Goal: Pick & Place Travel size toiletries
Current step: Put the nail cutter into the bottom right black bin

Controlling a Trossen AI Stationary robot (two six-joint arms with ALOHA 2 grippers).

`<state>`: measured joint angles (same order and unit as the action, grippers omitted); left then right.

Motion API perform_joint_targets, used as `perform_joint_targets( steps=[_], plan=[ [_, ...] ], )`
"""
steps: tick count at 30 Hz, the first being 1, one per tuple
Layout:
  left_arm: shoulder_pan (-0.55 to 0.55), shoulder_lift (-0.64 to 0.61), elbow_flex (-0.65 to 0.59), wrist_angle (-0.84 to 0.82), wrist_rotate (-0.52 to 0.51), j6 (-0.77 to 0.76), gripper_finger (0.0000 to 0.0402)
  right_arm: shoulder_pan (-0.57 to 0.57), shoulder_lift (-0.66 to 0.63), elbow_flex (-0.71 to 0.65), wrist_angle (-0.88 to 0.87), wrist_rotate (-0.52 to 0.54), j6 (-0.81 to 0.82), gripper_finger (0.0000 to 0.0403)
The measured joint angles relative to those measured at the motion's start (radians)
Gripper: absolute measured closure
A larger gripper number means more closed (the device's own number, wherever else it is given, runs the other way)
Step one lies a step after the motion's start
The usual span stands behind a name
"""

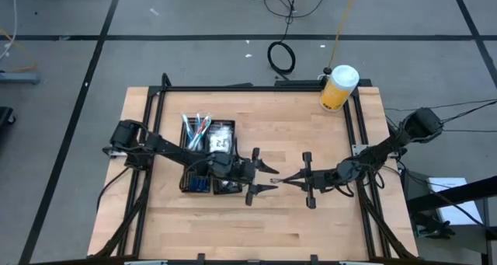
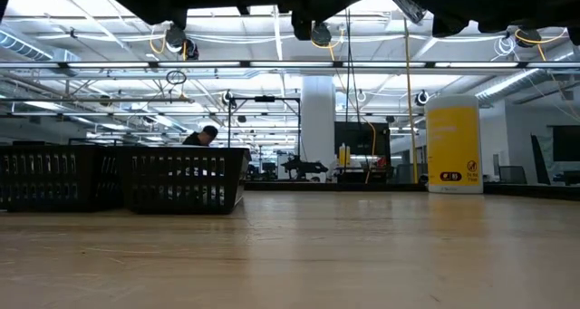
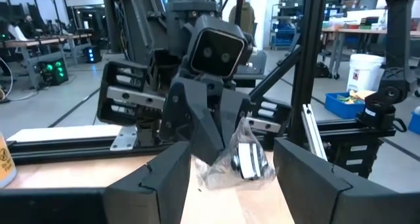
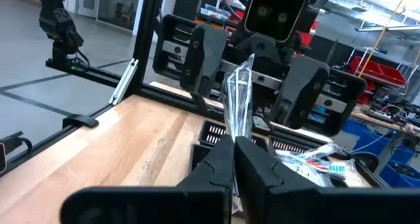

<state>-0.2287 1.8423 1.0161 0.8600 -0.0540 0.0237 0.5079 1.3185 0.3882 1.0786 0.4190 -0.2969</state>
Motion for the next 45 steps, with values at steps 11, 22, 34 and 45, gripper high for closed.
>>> perform_joint_targets(
  steps=[11, 22, 34, 45],
  plan=[
    [0.0, 0.0, 0.0, 0.006, -0.007, -0.033, 0.0282, -0.001, 0.0, 0.0, 0.001, 0.001, 0.001, 0.0402],
    [0.013, -0.064, -0.001, -0.18, -0.033, -0.12, 0.0362, 0.01, -0.003, 0.001, -0.094, 0.104, 0.086, 0.0342],
    [-0.087, -0.469, -0.129, -0.759, -0.145, -0.333, 0.0362, 0.044, -0.085, 0.002, -0.2, 0.287, 0.245, 0.0194],
    [-0.051, -0.614, -0.576, -0.561, -0.149, -0.805, 0.0362, 0.044, -0.136, 0.002, -0.284, 0.287, 0.307, 0.019]
  ],
)
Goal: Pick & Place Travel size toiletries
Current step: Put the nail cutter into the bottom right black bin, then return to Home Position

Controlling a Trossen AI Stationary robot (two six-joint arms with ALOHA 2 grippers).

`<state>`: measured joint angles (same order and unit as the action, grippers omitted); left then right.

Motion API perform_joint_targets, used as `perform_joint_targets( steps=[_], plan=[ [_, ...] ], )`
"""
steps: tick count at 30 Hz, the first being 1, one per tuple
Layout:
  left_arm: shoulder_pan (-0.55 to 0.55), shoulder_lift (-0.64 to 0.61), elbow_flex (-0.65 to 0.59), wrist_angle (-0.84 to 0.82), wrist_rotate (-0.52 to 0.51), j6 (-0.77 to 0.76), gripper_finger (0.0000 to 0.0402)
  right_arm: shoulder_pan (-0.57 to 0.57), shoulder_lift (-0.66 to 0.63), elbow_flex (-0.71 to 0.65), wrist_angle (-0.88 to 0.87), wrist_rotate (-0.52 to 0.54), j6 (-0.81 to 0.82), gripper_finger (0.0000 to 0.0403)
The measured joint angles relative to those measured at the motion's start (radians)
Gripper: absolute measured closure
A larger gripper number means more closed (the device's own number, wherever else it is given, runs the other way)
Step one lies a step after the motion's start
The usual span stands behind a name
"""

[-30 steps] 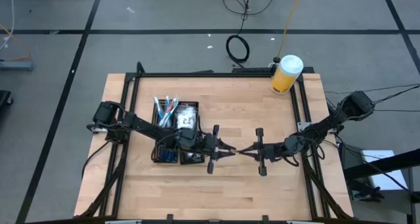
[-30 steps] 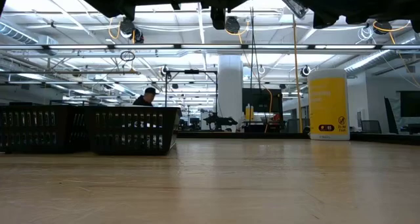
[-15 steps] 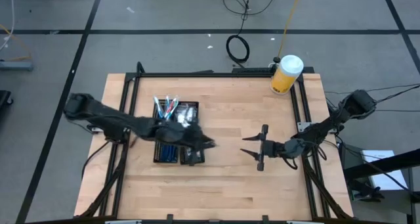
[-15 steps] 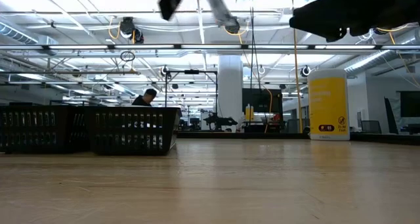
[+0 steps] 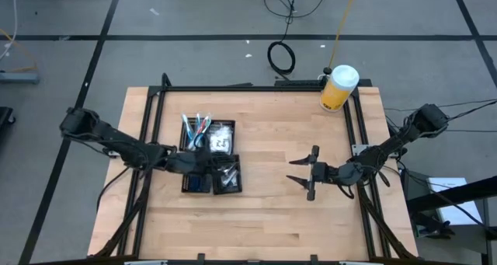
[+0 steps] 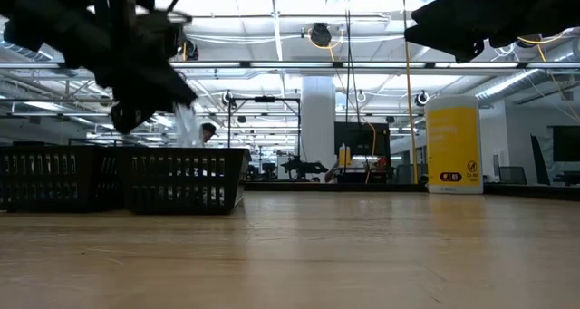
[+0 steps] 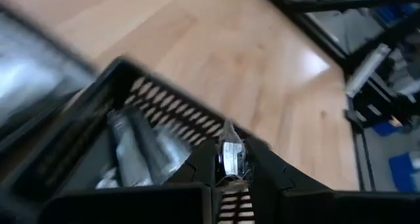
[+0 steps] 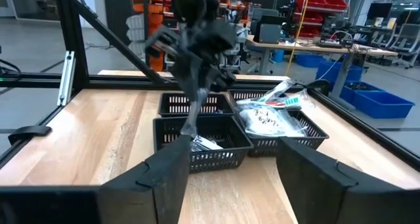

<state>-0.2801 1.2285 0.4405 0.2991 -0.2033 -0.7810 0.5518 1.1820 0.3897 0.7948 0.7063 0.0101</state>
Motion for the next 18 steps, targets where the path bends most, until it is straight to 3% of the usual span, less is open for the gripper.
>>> perform_joint_targets(
  steps=[4, 10, 18],
  plan=[
    [0.022, 0.004, -0.028, 0.001, -0.003, -0.045, 0.0352, -0.007, 0.0, 0.0, 0.0, 0.0, -0.028, 0.0194],
    [0.034, 0.007, -0.028, 0.023, -0.005, -0.014, 0.0267, -0.005, 0.0, 0.0, -0.003, 0.0, -0.002, 0.019],
    [0.034, 0.006, -0.027, 0.086, 0.156, 0.041, 0.0207, 0.04, 0.0, 0.0, -0.016, -0.001, -0.024, 0.0189]
  ],
)
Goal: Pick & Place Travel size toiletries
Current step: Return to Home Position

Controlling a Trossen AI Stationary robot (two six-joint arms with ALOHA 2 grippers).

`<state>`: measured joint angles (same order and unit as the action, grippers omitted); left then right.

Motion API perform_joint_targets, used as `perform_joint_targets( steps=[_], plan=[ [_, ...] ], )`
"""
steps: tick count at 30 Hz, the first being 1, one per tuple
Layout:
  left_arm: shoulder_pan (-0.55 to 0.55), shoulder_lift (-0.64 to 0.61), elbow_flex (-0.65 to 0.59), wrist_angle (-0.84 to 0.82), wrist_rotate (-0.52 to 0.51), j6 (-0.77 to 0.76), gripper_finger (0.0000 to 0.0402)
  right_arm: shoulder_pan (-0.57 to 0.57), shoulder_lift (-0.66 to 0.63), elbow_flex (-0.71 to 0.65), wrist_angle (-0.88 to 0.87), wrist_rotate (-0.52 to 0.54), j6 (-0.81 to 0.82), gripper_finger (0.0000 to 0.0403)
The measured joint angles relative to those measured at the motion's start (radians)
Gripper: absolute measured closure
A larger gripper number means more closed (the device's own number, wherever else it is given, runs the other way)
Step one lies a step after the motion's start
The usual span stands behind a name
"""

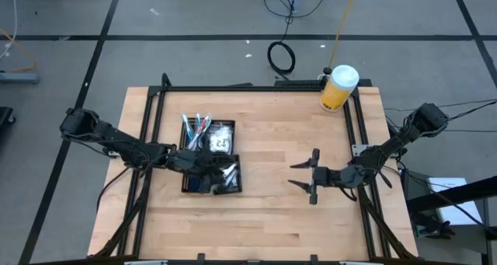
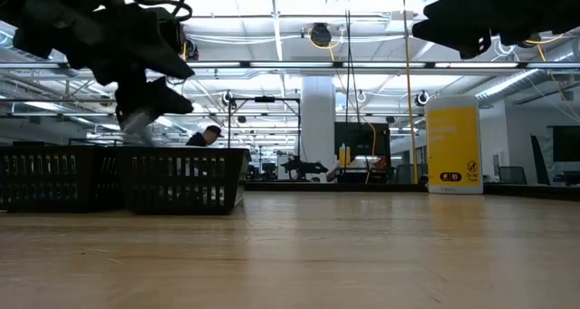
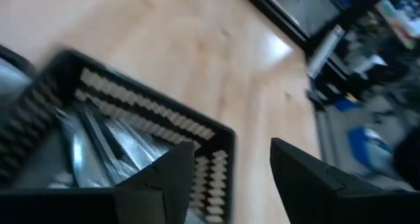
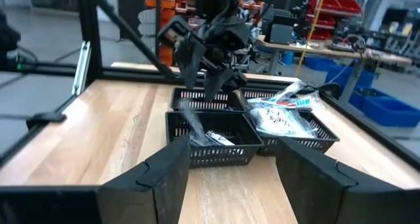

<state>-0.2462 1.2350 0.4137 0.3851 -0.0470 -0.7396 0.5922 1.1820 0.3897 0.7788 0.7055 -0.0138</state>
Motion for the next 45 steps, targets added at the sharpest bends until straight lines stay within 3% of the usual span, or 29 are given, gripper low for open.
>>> perform_joint_targets(
  steps=[5, 8, 15, 19, 21, 23, 26, 30, 34, 39, 45],
  plan=[
    [0.005, 0.0, 0.0, 0.01, 0.156, -0.106, 0.0192, 0.007, 0.0, 0.0, 0.001, 0.0, -0.059, 0.0188],
    [0.038, -0.014, 0.0, 0.071, 0.279, -0.077, 0.0191, 0.007, 0.0, -0.002, 0.02, 0.0, -0.056, 0.0188],
    [0.136, -0.209, 0.001, 0.263, 0.752, 0.225, 0.019, 0.042, -0.095, -0.002, 0.023, 0.0, -0.085, 0.0188],
    [0.176, -0.343, 0.002, 0.234, 1.146, 0.399, 0.019, 0.096, -0.214, -0.002, -0.072, 0.0, -0.086, 0.0188],
    [0.18, -0.4, 0.0, 0.193, 1.246, 0.497, 0.019, 0.117, -0.28, -0.002, -0.132, -0.001, -0.116, 0.0188],
    [0.188, -0.462, -0.011, 0.171, 1.259, 0.557, 0.019, 0.129, -0.344, -0.002, -0.181, 0.003, -0.159, 0.0188],
    [0.223, -0.549, -0.057, 0.105, 1.183, 0.626, 0.019, 0.13, -0.425, -0.012, -0.232, 0.004, -0.165, 0.0188],
    [0.296, -0.66, -0.162, -0.025, 0.987, 0.728, 0.019, 0.13, -0.504, -0.066, -0.231, 0.004, -0.176, 0.0188],
    [0.364, -0.755, -0.285, 0.029, 0.818, 0.66, 0.019, 0.13, -0.587, -0.121, -0.231, 0.005, -0.168, 0.0188],
    [0.443, -0.899, -0.361, 0.087, 0.808, 0.587, 0.019, 0.13, -0.701, -0.17, -0.229, 0.061, -0.159, 0.0188],
    [0.486, -1.047, -0.372, -0.043, 0.866, 0.622, 0.019, 0.129, -0.795, -0.253, -0.233, 0.086, -0.146, 0.0188]
  ],
)
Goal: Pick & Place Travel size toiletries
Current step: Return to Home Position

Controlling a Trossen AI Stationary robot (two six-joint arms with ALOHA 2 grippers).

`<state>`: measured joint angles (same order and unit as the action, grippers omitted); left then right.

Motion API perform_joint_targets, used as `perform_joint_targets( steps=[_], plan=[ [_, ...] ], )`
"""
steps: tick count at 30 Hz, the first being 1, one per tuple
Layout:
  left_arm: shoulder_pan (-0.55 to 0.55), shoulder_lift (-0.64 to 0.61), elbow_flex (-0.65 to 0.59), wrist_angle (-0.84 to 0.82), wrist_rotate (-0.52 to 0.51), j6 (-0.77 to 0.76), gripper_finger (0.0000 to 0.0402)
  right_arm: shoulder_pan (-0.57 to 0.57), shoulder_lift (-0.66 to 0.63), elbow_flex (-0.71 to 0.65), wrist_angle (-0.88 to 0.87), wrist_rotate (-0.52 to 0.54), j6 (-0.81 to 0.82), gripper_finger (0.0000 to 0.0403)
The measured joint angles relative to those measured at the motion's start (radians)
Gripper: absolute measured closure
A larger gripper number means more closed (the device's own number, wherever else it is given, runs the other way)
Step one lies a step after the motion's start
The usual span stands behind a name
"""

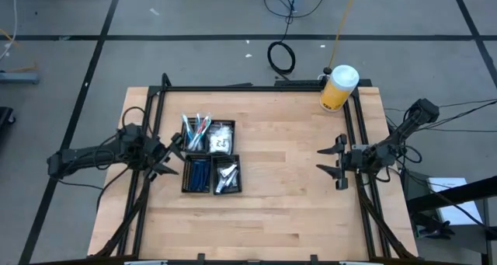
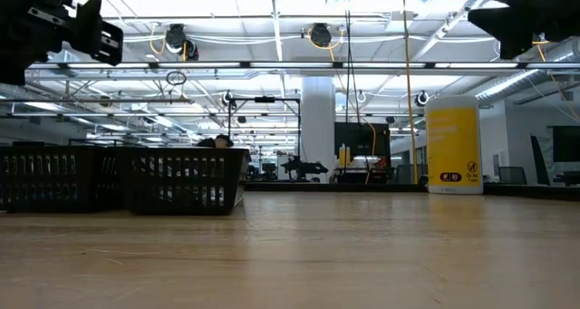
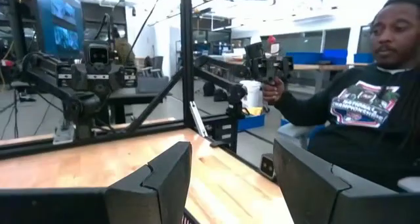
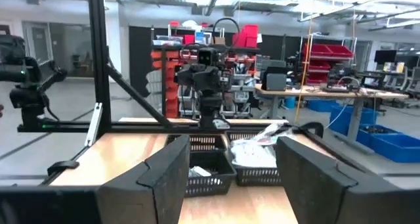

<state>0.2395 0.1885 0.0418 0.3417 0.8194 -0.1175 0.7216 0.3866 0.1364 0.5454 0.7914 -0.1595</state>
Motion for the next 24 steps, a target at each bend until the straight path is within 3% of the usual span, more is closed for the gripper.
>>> perform_joint_targets(
  steps=[4, 9, 13, 19, 24],
  plan=[
    [0.001, -0.083, 0.0, -0.086, -0.02, 0.031, 0.019, 0.0, -0.026, -0.046, 0.008, -0.011, 0.091, 0.0188],
    [0.002, -0.183, 0.0, -0.202, -0.06, 0.053, 0.019, -0.017, -0.024, -0.117, 0.003, -0.099, 0.153, 0.0188],
    [0.006, -0.183, -0.001, -0.245, -0.111, 0.084, 0.019, -0.076, -0.019, -0.117, -0.063, -0.14, 0.222, 0.0188],
    [0.028, -0.183, 0.0, -0.237, -0.132, 0.101, 0.019, -0.238, -0.052, -0.118, -0.065, -0.409, 0.201, 0.0188],
    [0.055, -0.183, 0.0, -0.25, -0.133, 0.113, 0.019, -0.379, -0.162, -0.119, -0.218, -0.54, 0.204, 0.0188]
  ],
)
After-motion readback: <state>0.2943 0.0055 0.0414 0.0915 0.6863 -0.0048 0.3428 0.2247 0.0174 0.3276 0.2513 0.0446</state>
